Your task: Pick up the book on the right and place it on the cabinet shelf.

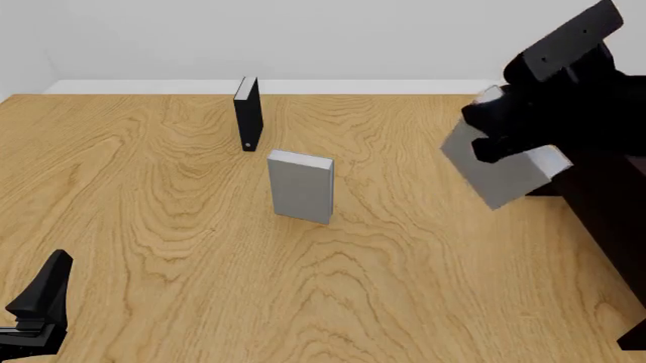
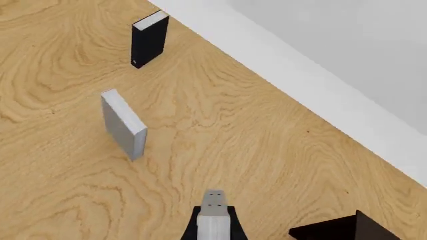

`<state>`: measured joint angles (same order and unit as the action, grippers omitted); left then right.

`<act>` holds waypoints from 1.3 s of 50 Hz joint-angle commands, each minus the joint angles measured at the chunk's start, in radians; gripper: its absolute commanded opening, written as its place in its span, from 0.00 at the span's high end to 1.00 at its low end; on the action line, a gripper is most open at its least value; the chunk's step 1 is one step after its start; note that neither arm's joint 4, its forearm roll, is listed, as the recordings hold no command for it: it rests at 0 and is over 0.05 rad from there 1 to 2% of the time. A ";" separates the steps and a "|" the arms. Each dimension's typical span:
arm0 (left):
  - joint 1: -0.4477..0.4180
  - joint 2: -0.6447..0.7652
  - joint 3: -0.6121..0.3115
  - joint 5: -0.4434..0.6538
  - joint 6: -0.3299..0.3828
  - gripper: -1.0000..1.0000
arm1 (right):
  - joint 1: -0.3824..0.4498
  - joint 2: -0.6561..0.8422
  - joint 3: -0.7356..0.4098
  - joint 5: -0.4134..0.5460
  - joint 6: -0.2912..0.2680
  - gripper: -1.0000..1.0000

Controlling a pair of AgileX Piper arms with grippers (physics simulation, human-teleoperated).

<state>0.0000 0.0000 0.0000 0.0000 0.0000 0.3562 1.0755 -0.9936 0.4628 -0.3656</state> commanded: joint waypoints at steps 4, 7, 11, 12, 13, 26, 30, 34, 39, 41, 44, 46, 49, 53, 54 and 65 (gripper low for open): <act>0.000 0.000 0.000 0.000 0.000 0.00 | 0.023 -0.114 0.005 -0.104 -0.149 1.00; 0.000 0.000 0.000 0.000 0.000 0.00 | 0.049 -0.128 0.038 -0.145 -0.185 1.00; 0.000 0.000 0.000 0.000 0.000 0.00 | 0.043 -0.152 0.083 -0.191 -0.225 1.00; 0.000 0.000 0.000 0.000 0.000 0.00 | 0.037 -0.165 0.105 -0.213 -0.253 1.00; 0.000 0.000 0.000 0.000 0.000 0.00 | 0.038 -0.171 0.118 -0.226 -0.270 1.00; 0.000 0.000 0.000 0.000 0.000 0.00 | 0.053 -0.331 0.336 -0.532 -0.501 1.00; 0.000 0.000 0.000 0.000 0.000 0.00 | 0.085 -0.341 0.387 -0.569 -0.536 1.00; 0.000 0.000 0.000 0.000 0.000 0.00 | 0.150 -0.319 0.585 -0.838 -0.776 1.00; 0.000 0.000 0.000 0.000 0.000 0.00 | 0.169 -0.287 0.688 -1.010 -0.889 1.00; 0.000 0.000 0.000 0.000 0.000 0.00 | 0.196 -0.252 0.716 -1.049 -0.918 1.00; 0.000 0.000 0.000 0.000 0.000 0.00 | 0.205 -0.246 0.732 -1.068 -0.931 1.00; 0.000 0.000 0.000 0.000 0.000 0.00 | 0.223 -0.215 0.764 -1.156 -0.978 1.00; 0.000 0.000 0.000 0.000 0.000 0.00 | 0.216 -0.146 0.812 -1.287 -1.062 1.00; 0.000 0.000 0.000 0.000 0.000 0.00 | 0.236 -0.119 0.826 -1.343 -1.097 1.00; 0.000 0.000 0.000 0.000 0.000 0.00 | 0.261 -0.069 0.845 -1.398 -1.132 1.00; 0.000 0.000 0.000 0.000 0.000 0.00 | 0.241 0.084 0.876 -1.583 -1.187 1.00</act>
<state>0.0000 0.0000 0.0000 0.0000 0.0000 0.5956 1.0443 -0.1642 -0.9231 -1.4799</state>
